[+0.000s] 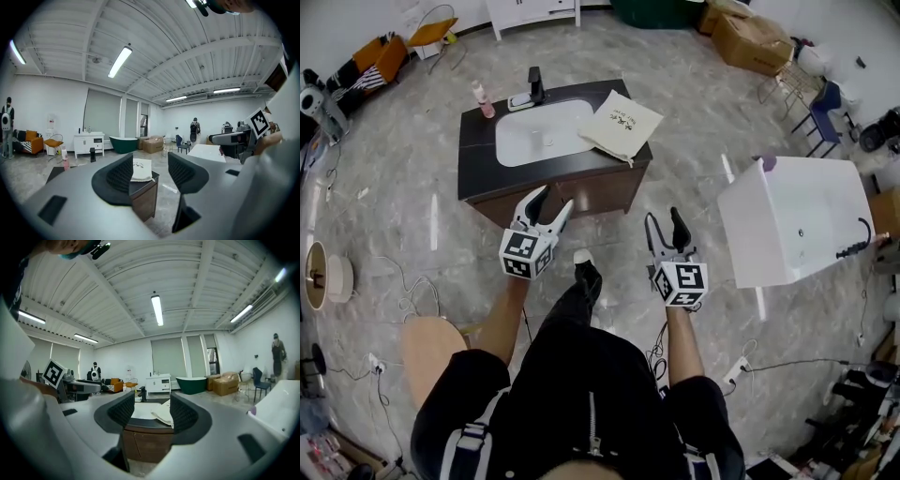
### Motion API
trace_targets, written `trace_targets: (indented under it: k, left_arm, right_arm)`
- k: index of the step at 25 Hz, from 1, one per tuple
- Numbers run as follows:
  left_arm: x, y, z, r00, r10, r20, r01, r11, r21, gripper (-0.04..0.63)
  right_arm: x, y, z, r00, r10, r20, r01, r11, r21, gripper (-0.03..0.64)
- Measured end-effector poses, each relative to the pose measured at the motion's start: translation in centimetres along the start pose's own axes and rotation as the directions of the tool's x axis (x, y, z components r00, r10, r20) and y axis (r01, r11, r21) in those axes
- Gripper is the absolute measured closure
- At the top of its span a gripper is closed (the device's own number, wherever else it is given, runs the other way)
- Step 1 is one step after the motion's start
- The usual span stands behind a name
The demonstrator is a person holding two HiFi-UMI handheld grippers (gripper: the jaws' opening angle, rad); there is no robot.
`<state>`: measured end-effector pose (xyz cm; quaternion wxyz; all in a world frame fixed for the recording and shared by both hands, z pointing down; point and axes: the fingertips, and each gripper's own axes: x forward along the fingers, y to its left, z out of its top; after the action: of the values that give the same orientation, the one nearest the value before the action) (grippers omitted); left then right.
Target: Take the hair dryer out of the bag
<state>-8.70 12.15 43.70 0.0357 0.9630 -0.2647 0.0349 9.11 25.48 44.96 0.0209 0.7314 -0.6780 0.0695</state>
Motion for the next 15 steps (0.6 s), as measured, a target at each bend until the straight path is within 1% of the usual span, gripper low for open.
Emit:
trace_targets:
  k: [3, 6, 11, 15]
  left_arm:
    - [2.6, 1.3, -0.4, 1.0, -0.001, -0.008, 0.001, 1.0, 0.002, 0.356]
    - [5.6, 3.0, 0.0, 1.0, 0.0, 0.002, 0.0, 1.0, 0.006, 0.356]
    - [11.0, 7.1, 0.5, 1.0, 0.012, 0.003, -0.012, 1.0, -0.004, 0.356]
    - [15.1, 10.6, 0.9, 1.0, 0.021, -0.003, -0.021, 1.0, 0.013, 0.356]
  right_arm:
    - [2.5, -1.0, -0.2, 1.0, 0.006, -0.011, -0.006, 1.0, -0.004, 0.383]
    - [5.7, -2.2, 0.1, 1.0, 0.016, -0.02, -0.017, 1.0, -0.012, 0.382]
    - [12.6, -3.5, 0.9, 0.997, 0.051, -0.052, -0.053, 0.998, -0.024, 0.371]
    - [18.2, -4.5, 1.8, 0.995, 0.072, -0.069, -0.074, 0.997, -0.037, 0.37]
